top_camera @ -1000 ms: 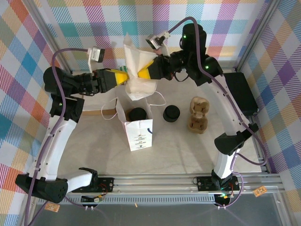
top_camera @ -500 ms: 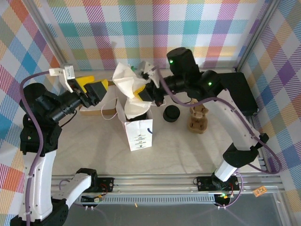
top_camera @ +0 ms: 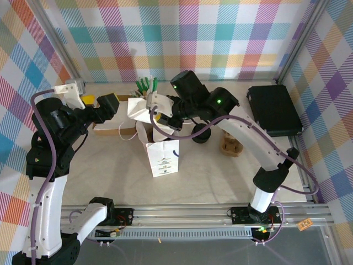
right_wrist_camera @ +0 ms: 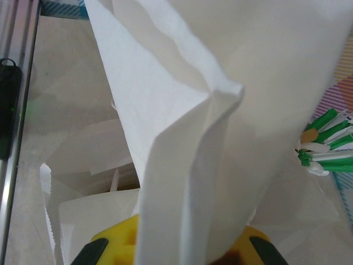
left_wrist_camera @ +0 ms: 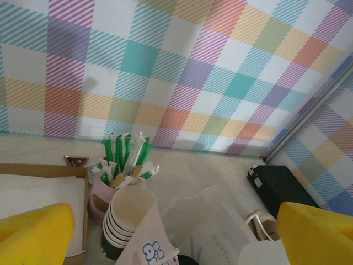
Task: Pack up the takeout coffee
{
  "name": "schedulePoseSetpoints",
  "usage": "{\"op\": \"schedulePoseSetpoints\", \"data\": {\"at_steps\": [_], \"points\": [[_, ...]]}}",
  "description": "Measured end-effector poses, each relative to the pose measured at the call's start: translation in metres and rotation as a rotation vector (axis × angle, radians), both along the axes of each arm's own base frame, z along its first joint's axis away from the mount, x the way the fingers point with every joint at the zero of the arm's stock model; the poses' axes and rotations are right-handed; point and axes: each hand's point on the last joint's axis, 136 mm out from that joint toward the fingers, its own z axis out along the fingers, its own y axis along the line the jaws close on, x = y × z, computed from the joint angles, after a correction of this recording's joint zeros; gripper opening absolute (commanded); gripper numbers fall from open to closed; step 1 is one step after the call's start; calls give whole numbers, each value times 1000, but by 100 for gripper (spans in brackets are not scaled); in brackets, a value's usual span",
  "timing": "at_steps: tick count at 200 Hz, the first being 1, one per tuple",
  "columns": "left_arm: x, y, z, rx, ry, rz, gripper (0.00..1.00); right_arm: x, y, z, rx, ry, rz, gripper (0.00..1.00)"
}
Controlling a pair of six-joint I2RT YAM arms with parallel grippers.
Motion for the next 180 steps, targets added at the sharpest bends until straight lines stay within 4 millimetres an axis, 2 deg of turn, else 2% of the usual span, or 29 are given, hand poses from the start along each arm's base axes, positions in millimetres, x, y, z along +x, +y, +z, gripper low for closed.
{"op": "schedulePoseSetpoints", "data": {"at_steps": [59, 126, 180], "points": [[3, 0, -9, 2, 22, 0, 94, -3, 1, -9, -42, -19, 47, 11], [7, -1, -12, 3, 35, -1, 93, -14, 5, -38, -113, 60, 114, 16], [7, -1, -14, 4, 41, -1, 93, -24, 4, -41, -110, 103, 146, 21]]}}
